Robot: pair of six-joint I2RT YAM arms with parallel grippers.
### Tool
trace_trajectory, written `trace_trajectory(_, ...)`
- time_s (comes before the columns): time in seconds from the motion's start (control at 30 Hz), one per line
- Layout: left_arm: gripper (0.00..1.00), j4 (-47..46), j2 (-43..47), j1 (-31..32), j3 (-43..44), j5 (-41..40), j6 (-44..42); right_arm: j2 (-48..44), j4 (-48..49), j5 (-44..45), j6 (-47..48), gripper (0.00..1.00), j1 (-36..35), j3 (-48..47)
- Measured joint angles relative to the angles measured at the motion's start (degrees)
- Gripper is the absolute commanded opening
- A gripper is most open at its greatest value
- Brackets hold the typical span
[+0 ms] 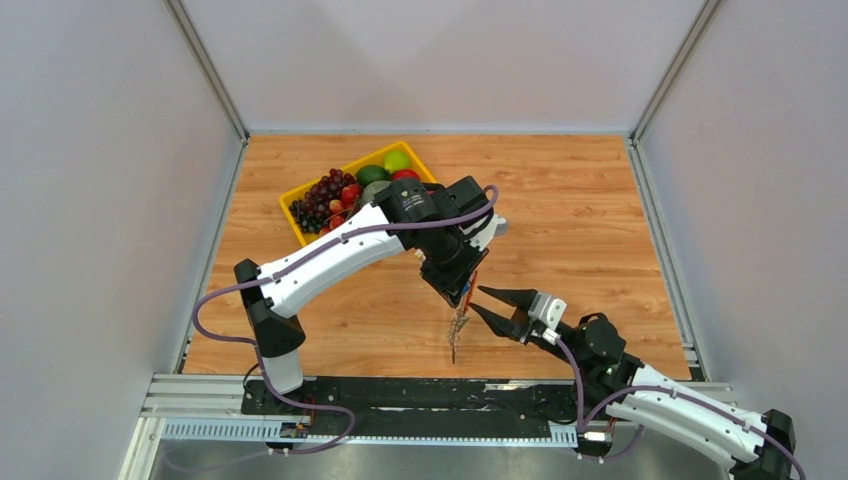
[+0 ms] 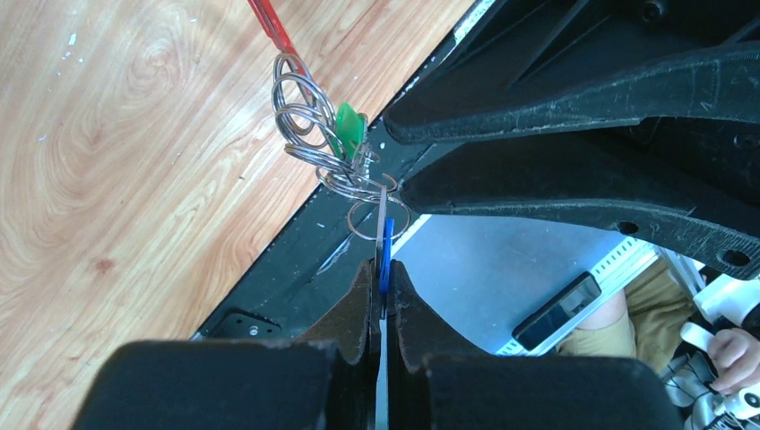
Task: Remove the keys from the keyring
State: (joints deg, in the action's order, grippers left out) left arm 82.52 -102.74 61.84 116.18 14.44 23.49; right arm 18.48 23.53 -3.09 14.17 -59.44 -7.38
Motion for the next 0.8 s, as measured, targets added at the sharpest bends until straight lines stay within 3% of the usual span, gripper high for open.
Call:
trace_trajectory(0.3,0.0,-0.04,0.07,0.04,0.02,0.24,0.04,0.11,1.84,-2.71,-1.11,0.45,0.0,0.07)
trace_trajectory(0.57,0.0,-0.33,0.09,0.07,0.0,0.5,0.26,5.53,5.22,-3.1,-1.66,0.44,0.0,0.07)
trace_trajectory(0.8,0.0,-0.83,0.35,0.48,-0.83,1.05,0.44,6.93,8.37,-2.16,-2.47,0.33,0.0,0.07)
